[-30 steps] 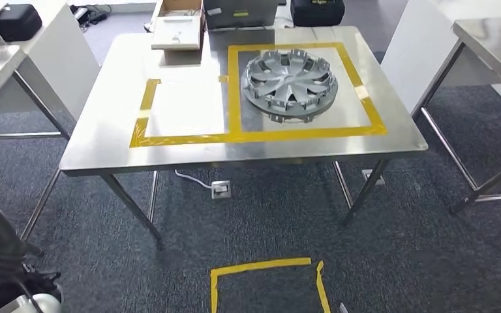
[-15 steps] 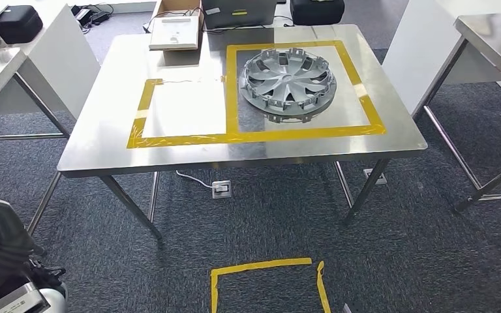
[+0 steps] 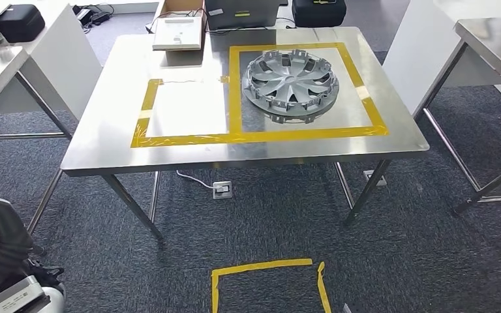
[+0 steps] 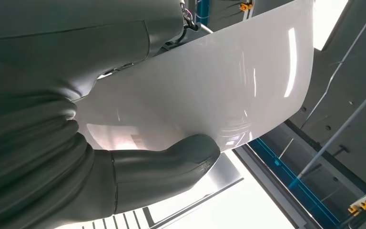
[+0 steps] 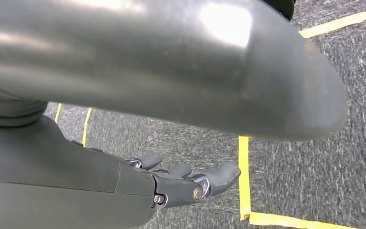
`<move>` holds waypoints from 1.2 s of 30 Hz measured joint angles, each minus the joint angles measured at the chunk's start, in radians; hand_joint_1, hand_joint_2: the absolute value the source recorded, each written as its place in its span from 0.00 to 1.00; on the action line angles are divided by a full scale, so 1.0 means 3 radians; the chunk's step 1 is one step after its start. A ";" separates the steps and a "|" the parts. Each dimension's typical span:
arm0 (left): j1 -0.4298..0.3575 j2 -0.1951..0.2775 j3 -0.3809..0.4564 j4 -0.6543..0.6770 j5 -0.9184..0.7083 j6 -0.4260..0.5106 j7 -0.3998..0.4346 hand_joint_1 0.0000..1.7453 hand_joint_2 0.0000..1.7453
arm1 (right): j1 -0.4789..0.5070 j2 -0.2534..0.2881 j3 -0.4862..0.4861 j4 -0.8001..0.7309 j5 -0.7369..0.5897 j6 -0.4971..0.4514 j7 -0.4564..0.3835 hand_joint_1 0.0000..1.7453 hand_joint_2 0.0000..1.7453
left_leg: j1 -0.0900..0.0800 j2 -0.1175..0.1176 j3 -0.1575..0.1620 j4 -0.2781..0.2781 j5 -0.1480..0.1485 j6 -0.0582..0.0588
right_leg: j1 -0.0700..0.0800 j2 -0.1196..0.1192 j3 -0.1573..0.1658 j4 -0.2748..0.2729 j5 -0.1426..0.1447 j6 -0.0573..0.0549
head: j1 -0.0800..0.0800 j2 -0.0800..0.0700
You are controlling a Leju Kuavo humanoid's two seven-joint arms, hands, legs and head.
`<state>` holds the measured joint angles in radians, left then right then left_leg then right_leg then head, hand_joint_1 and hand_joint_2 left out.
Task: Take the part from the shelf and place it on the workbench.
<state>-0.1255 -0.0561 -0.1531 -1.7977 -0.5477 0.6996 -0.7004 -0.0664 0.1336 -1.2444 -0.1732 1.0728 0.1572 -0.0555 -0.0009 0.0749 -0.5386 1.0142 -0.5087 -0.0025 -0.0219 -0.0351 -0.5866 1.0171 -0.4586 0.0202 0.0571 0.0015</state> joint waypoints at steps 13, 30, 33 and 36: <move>0.0019 -0.0010 0.0031 0.0011 0.0008 0.0000 0.0001 1.00 1.00 | 0.0011 0.0008 0.0001 0.0002 0.0017 0.0000 0.0002 0.00 0.00 | 0.0109 -0.0049 0.0164 -0.0051 -0.0093 -0.0082 | -0.0053 0.0059 -0.0155 0.0107 0.0083 0.0116 | 0.0022 0.0000; -0.0206 0.0090 0.0030 0.0613 -0.0166 0.0000 0.0260 1.00 1.00 | 0.0016 0.0032 0.0220 0.0004 -0.0327 -0.0008 0.0050 0.00 0.00 | -0.0039 -0.0303 -0.0265 0.0093 0.0205 0.0078 | 0.0051 0.0252 0.0211 0.0046 -0.0268 -0.0095 | -0.0006 0.0000; -0.0475 0.0096 0.0034 0.1001 -0.0365 0.0000 0.0301 1.00 1.00 | 0.0004 0.0025 0.0244 0.0004 -0.0307 -0.0007 0.0073 0.00 0.00 | -0.0025 -0.0311 -0.0180 -0.0011 0.0192 0.0088 | 0.0048 0.0223 0.0214 0.0111 -0.0245 -0.0046 | -0.0001 0.0000; -0.0902 0.0097 0.0077 0.1588 -0.0575 0.0000 0.0310 1.00 1.00 | -0.0025 0.0011 0.0274 0.0004 -0.0277 0.0004 0.0072 0.00 0.00 | -0.0006 -0.0301 -0.0091 -0.0052 0.0162 0.0114 | 0.0042 0.0171 -0.0101 0.0578 -0.0350 0.0005 | 0.0007 0.0000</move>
<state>-0.3963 -0.0270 -0.1300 -1.3213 -0.7203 0.6996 -0.6074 -0.0739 0.1369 -1.1622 -0.1720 0.9897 0.1584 -0.0340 -0.0026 -0.0153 -0.5658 0.9985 -0.4602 0.0316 -0.0093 0.0162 -0.6168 1.1905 -0.5637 0.0216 0.0593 0.0015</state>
